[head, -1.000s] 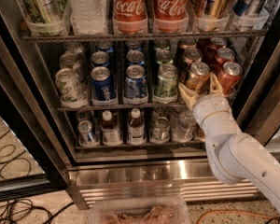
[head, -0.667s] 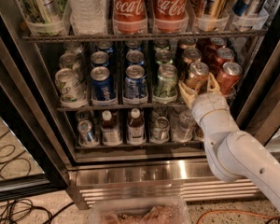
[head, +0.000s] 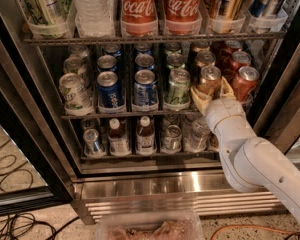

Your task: Pick orange can from middle shelf of fridge

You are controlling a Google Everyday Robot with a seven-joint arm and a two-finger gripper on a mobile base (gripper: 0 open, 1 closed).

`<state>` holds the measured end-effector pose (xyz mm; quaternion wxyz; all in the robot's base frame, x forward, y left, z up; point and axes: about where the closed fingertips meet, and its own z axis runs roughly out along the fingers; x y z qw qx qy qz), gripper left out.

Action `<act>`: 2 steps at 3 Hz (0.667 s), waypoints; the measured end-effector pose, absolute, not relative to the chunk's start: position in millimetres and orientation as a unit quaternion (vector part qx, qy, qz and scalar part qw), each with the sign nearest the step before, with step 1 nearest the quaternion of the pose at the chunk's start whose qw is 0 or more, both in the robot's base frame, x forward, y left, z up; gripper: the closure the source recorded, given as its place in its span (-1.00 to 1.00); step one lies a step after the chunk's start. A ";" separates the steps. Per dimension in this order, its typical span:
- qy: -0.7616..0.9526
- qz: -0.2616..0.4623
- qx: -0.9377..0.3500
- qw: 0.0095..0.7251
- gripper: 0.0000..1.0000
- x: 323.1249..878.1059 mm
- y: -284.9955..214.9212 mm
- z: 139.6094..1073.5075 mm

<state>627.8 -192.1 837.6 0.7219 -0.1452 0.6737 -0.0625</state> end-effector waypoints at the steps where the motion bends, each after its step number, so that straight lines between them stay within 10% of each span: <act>1: 0.674 -0.062 -0.145 0.722 1.00 627.8 -192.1 837.6; 2: 0.678 -0.043 -0.149 0.719 1.00 627.2 -183.6 839.6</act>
Offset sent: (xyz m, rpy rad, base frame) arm -0.0024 0.0192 0.0032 0.0533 0.0438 0.0744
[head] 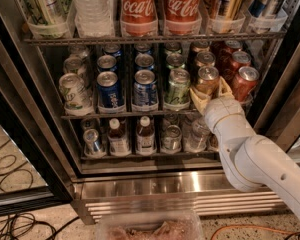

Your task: Pick orange can from middle shelf of fridge

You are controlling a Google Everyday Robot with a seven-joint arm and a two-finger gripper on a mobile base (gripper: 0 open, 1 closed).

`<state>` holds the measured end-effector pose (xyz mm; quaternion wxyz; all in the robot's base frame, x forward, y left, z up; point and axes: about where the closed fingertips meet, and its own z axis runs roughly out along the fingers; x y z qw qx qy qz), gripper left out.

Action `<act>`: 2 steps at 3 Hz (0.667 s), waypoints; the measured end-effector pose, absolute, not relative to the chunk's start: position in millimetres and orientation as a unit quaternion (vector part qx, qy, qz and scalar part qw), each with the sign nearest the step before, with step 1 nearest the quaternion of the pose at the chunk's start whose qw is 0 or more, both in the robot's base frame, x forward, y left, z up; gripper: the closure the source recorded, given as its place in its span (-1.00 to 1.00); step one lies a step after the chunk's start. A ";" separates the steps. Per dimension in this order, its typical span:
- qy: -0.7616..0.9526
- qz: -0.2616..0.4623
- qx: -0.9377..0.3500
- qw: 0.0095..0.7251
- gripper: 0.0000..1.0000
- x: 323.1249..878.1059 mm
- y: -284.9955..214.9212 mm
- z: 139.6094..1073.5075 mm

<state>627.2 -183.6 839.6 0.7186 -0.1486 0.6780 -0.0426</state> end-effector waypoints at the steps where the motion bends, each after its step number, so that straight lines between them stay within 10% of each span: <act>1: 0.675 -0.036 -0.156 0.720 1.00 624.2 -181.8 849.0; 2: 0.667 -0.030 -0.166 0.726 1.00 619.0 -177.9 863.2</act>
Offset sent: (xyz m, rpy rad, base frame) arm -0.0148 0.0082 0.0389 -0.0114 -0.0423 0.0697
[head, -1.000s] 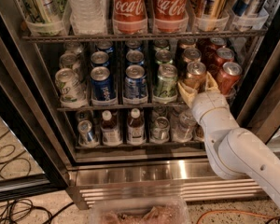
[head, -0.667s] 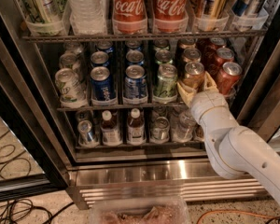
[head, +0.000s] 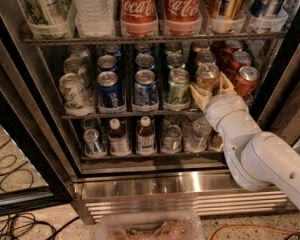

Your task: Pick orange can from middle shelf of fridge

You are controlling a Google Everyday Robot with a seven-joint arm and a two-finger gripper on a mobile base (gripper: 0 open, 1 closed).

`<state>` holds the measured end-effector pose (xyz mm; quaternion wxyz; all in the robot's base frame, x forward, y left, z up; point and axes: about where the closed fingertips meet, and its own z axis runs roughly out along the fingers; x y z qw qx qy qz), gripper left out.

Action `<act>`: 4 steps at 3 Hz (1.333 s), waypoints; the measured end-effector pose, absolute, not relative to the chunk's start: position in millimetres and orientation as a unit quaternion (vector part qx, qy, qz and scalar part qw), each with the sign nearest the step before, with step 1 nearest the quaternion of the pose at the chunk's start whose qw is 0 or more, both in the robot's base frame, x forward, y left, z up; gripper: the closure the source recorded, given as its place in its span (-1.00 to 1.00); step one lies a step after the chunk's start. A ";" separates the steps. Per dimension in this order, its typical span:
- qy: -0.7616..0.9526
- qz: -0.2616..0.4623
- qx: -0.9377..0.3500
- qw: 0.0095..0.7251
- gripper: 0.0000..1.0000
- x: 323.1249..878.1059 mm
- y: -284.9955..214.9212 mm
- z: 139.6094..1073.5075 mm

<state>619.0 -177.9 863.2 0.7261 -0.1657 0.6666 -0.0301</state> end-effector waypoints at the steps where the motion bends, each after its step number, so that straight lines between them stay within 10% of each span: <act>1: 0.662 -0.030 -0.169 0.729 1.00 613.5 -178.6 871.0; 4: 0.658 -0.056 -0.174 0.731 1.00 585.3 -204.8 897.1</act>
Offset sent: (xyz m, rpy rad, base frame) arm -0.0260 -0.0326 0.0213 -0.0619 -0.0214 -0.0407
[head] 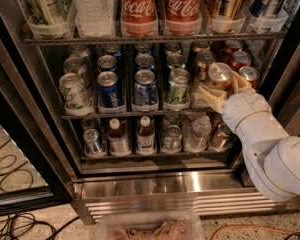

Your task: Pick orange can from middle shelf of fridge

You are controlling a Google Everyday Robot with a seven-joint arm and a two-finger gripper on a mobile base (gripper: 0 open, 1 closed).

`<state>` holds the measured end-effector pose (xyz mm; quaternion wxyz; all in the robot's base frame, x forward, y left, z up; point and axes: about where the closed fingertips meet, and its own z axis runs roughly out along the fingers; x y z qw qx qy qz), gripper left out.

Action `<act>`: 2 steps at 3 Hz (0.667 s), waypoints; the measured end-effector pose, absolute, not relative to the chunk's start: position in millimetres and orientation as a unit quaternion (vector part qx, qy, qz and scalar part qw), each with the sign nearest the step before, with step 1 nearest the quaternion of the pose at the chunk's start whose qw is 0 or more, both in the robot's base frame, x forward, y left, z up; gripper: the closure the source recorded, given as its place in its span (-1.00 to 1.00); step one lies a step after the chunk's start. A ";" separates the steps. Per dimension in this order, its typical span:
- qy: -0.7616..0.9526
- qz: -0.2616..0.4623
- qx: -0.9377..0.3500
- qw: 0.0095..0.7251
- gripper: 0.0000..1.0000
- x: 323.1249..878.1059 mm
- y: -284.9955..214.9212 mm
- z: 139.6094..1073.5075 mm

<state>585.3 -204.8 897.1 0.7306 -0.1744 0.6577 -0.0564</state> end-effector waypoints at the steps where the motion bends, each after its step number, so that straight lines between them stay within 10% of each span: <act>1: 0.672 -0.029 -0.191 0.715 1.00 581.9 -199.6 901.1; 2: 0.695 0.050 -0.232 0.679 1.00 579.4 -146.9 900.0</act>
Offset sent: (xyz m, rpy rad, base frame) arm -0.0780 0.0692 -0.0664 -0.2648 0.5629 0.6069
